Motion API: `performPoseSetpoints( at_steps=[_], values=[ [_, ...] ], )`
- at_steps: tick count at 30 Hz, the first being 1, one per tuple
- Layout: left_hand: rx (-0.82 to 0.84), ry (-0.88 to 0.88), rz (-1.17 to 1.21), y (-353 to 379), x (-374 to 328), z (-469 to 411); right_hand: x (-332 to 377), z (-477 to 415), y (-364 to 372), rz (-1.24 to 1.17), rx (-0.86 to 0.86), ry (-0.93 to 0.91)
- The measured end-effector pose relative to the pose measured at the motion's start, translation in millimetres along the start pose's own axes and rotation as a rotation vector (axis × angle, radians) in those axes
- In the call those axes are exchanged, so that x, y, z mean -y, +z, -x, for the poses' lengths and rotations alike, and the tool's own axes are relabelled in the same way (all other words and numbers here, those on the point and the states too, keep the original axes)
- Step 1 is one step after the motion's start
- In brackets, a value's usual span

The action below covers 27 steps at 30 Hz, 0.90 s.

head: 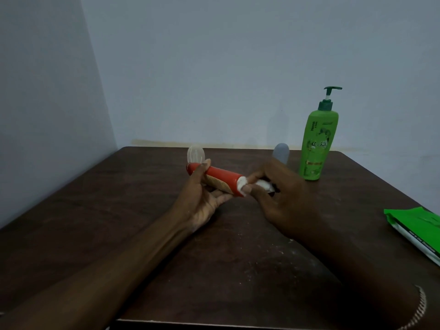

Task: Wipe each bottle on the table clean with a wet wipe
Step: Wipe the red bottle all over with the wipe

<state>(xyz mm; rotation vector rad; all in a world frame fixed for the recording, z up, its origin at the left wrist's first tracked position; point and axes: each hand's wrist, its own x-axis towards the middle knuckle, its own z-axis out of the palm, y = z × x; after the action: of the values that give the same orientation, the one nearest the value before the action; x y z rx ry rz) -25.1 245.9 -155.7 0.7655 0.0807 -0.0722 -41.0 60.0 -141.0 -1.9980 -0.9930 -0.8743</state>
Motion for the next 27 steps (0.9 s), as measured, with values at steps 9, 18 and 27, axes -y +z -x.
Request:
performPoseSetpoints(
  at_steps=[9, 18, 27],
  values=[
    [0.034, -0.002, -0.036, -0.7, 1.3, -2.9, -3.1, -0.6, -2.5, 0.004, -0.071, 0.079],
    [0.028, 0.007, -0.026, -5.1, -0.8, -7.7, -12.9, -1.6, -0.3, 0.032, -0.099, 0.132],
    [-0.039, 0.126, -0.164, -12.9, -4.0, -14.0, -9.1, 3.1, 8.9, 0.139, 0.107, -0.118]
  ],
)
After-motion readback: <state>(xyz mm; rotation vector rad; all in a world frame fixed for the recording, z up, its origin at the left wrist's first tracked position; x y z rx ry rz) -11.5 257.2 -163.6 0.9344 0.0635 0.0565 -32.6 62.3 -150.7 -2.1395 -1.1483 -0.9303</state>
